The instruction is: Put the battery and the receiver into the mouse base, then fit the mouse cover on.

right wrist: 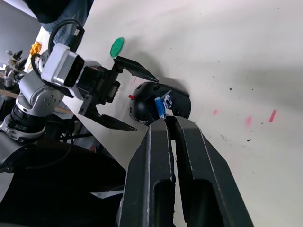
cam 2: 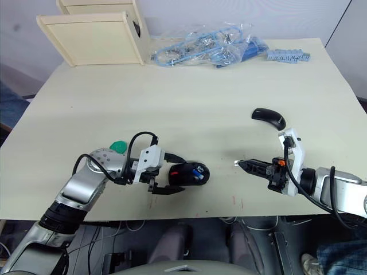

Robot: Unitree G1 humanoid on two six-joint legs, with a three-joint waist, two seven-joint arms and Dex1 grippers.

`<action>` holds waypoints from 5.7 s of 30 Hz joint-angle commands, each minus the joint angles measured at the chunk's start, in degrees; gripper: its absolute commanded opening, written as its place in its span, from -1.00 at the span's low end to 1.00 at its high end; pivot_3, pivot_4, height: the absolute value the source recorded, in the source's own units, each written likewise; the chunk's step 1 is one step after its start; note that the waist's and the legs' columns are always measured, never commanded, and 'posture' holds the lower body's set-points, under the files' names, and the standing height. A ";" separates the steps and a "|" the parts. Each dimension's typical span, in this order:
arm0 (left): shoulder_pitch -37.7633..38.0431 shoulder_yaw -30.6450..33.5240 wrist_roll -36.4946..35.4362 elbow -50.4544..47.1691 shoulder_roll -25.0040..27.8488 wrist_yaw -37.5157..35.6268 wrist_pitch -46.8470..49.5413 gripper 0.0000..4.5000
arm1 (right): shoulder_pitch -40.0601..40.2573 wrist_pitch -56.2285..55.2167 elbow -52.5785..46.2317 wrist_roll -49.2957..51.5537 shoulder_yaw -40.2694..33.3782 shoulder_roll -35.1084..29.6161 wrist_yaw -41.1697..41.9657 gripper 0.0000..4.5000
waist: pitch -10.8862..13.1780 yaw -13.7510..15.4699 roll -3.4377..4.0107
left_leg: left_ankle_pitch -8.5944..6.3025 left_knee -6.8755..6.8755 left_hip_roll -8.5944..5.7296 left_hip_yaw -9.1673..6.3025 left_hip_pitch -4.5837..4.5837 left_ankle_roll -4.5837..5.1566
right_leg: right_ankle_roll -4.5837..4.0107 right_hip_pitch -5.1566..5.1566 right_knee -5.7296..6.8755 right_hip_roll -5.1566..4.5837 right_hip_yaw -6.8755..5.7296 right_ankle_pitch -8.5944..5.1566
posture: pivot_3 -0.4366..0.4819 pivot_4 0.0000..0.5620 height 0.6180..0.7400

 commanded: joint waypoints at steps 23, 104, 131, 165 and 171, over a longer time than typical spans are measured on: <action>-1.38 -1.79 1.73 -0.54 -1.99 0.02 -2.01 0.30 | -2.57 -1.17 -1.98 2.09 -0.44 -1.67 -0.37 -1.00 | 0.00 0.04 0.00 | 0.00 0.02 0.00 0.01 -0.01 0.00 | 0.00 0.01 0.00 0.00 0.00 0.00 | -0.05 -0.47 1.00; -1.76 -7.23 6.67 -3.38 -4.25 5.65 4.62 0.30 | -63.17 37.03 25.55 -18.27 40.84 23.90 -14.73 -1.00 | -0.04 -0.05 0.09 | 0.00 0.14 -0.10 -0.19 -0.12 0.00 | 0.06 -0.03 0.04 -0.11 -0.16 0.05 | -0.05 -0.47 1.00; -1.22 -7.63 7.04 -2.37 -4.74 6.29 3.07 0.30 | -60.79 37.03 22.54 -24.38 42.64 24.16 -13.26 -1.00 | -0.04 -0.01 0.09 | 0.00 0.13 -0.10 -0.20 -0.13 0.00 | 0.06 -0.03 0.01 -0.12 -0.16 0.05 | -0.05 -0.47 1.00; -0.58 -8.10 7.57 -1.68 -5.16 7.00 2.03 0.30 | -62.29 37.03 19.96 -33.28 51.29 27.43 -6.44 -1.00 | -0.66 -0.23 0.46 | 0.00 0.10 -0.10 -0.32 0.01 0.01 | 0.05 0.04 0.02 -0.10 -0.14 0.05 | -0.05 -0.47 1.00; -0.71 -8.19 7.59 -1.85 -5.34 7.07 2.36 0.30 | -62.01 37.03 20.27 -34.77 51.02 27.95 -5.33 -1.00 | -0.70 -0.24 0.47 | 0.00 0.10 -0.10 -0.33 0.02 0.01 | 0.05 0.04 0.02 -0.10 -0.14 0.05 | -0.05 -0.47 1.00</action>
